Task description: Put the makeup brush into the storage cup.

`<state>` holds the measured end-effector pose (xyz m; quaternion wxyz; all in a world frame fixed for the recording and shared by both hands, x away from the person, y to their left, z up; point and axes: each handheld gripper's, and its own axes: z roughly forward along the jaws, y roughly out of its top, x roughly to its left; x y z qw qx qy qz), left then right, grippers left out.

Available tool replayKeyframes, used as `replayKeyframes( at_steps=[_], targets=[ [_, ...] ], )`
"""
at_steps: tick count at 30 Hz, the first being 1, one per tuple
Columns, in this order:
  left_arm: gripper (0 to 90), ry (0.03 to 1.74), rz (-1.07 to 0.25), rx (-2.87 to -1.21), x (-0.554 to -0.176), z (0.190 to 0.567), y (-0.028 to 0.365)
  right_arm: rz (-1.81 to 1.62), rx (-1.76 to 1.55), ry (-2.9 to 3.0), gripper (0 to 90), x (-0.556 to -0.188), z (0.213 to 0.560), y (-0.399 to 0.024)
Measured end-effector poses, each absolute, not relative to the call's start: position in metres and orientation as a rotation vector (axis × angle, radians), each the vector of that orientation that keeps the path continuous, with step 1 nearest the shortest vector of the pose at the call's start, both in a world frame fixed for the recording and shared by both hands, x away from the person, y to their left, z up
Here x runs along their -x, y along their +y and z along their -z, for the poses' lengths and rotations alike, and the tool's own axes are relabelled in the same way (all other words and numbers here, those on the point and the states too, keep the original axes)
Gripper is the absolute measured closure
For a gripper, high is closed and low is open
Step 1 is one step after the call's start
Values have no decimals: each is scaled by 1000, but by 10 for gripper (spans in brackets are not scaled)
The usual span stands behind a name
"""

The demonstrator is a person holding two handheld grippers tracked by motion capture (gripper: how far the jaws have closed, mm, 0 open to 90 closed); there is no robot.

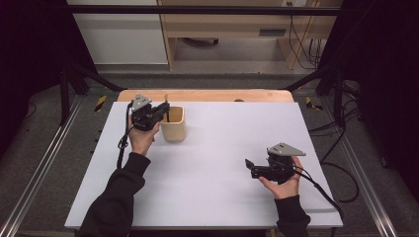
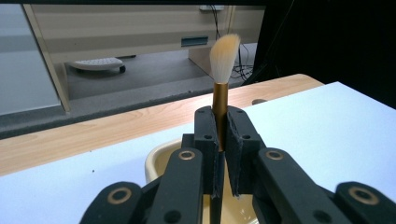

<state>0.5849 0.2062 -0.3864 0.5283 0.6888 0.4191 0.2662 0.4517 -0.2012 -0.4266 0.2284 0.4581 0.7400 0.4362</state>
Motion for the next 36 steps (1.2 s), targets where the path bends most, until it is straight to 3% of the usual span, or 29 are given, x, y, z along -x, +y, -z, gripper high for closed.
replayKeyframes(
  at_steps=[20,36],
  targets=[
    [806,1049,-616,-1680,-584,402,210,-1203,-1262,2032,102,-451,425,-202],
    [591,1015,-566,-1665,-553,391,220,-1215,-1264,2016,97,-450,422,-204]
  ],
)
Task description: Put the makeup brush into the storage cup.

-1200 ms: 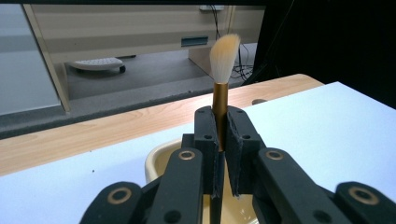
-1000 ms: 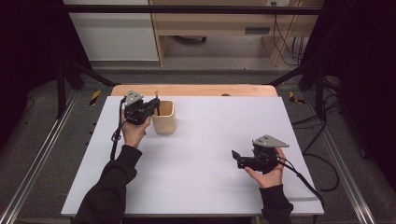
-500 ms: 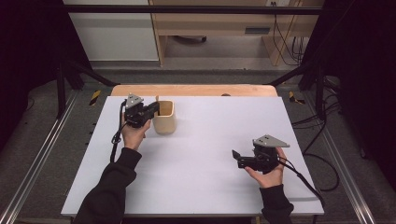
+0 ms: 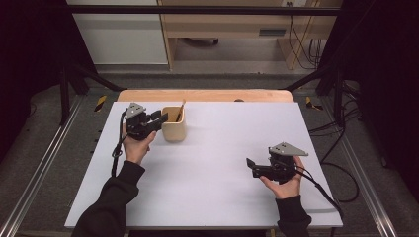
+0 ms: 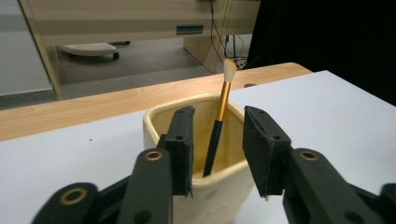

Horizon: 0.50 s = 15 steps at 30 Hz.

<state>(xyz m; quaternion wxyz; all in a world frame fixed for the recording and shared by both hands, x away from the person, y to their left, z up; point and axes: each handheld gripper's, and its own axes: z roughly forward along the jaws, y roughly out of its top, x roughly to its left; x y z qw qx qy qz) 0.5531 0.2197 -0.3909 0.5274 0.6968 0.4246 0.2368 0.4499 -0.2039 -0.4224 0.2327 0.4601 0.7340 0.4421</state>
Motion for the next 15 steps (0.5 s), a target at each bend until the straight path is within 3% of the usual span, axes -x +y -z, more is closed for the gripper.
replayKeyframes(
  at_steps=[15],
  targets=[
    [401,945,-513,-1676,-502,384,224,-1234,-1253,2001,84,-448,418,-207]
  ],
)
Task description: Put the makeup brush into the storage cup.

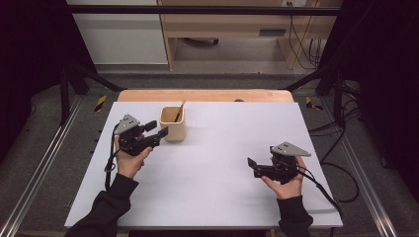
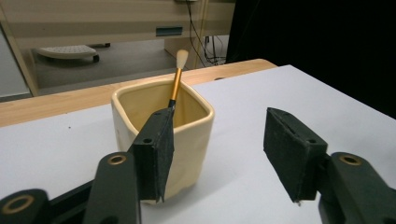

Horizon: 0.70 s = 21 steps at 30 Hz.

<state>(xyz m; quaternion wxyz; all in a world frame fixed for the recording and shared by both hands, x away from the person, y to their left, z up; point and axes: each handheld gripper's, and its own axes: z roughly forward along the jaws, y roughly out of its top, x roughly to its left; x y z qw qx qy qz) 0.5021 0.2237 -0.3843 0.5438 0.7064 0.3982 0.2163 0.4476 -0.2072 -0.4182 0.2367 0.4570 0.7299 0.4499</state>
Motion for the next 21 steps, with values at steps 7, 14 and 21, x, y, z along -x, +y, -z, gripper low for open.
replayKeyframes(
  at_steps=[7,14,21],
  targets=[
    [319,952,-524,-1685,-484,390,229,-1243,-1249,2002,81,-447,417,-207],
    [273,966,-525,-1675,-471,398,237,-1246,-1244,2001,77,-446,417,-207],
    [214,989,-516,-1684,-458,408,247,-1248,-1246,2002,72,-445,417,-207]
  ],
)
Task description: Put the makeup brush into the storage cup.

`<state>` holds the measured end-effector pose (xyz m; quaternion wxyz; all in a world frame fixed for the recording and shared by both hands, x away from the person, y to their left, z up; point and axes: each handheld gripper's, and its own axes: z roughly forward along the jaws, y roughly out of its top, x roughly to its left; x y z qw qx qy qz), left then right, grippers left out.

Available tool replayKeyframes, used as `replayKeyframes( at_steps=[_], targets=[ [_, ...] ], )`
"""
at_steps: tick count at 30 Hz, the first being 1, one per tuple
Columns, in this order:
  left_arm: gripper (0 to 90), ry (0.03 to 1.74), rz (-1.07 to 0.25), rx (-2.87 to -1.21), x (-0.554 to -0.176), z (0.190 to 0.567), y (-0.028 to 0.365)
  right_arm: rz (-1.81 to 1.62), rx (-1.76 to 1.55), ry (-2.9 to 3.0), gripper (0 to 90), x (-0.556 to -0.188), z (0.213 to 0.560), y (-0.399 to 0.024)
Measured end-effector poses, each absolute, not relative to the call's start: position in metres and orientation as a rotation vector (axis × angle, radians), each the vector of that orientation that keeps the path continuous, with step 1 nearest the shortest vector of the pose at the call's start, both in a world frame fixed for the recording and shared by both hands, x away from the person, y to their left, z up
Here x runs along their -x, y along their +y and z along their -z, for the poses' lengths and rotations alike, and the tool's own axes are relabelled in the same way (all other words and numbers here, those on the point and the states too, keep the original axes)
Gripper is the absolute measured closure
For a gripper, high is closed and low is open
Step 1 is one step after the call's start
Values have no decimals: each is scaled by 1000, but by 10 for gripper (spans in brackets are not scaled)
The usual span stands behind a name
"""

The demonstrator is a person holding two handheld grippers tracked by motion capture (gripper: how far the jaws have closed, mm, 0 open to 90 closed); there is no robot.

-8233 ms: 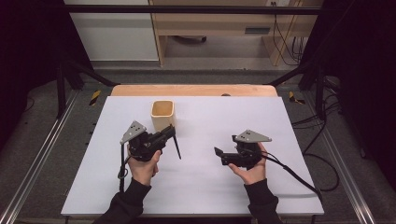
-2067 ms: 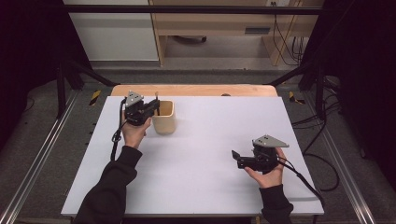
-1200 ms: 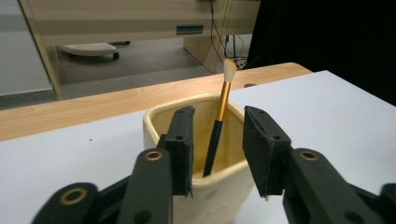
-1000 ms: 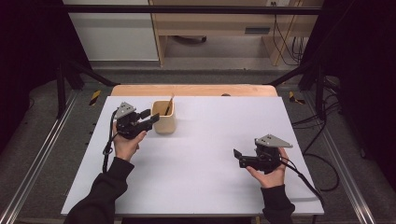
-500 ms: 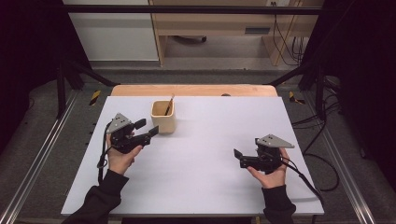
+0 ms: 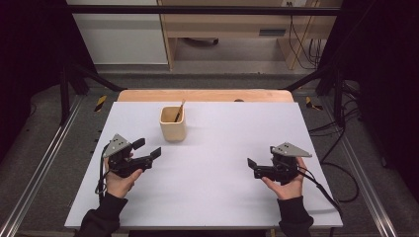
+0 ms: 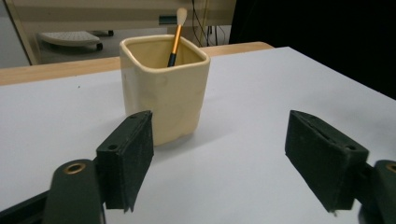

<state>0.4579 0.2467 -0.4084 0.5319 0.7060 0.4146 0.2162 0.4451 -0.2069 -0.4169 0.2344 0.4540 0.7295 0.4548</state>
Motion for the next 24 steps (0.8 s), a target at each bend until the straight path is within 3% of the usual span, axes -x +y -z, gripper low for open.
replayKeyframes(
  at_steps=[7,24],
  targets=[
    [162,1028,-526,-1694,-448,418,256,-1250,-1243,2005,69,-444,417,-206],
    [154,1082,-544,-1649,-435,429,281,-1246,-1247,2014,70,-442,419,-205]
  ],
)
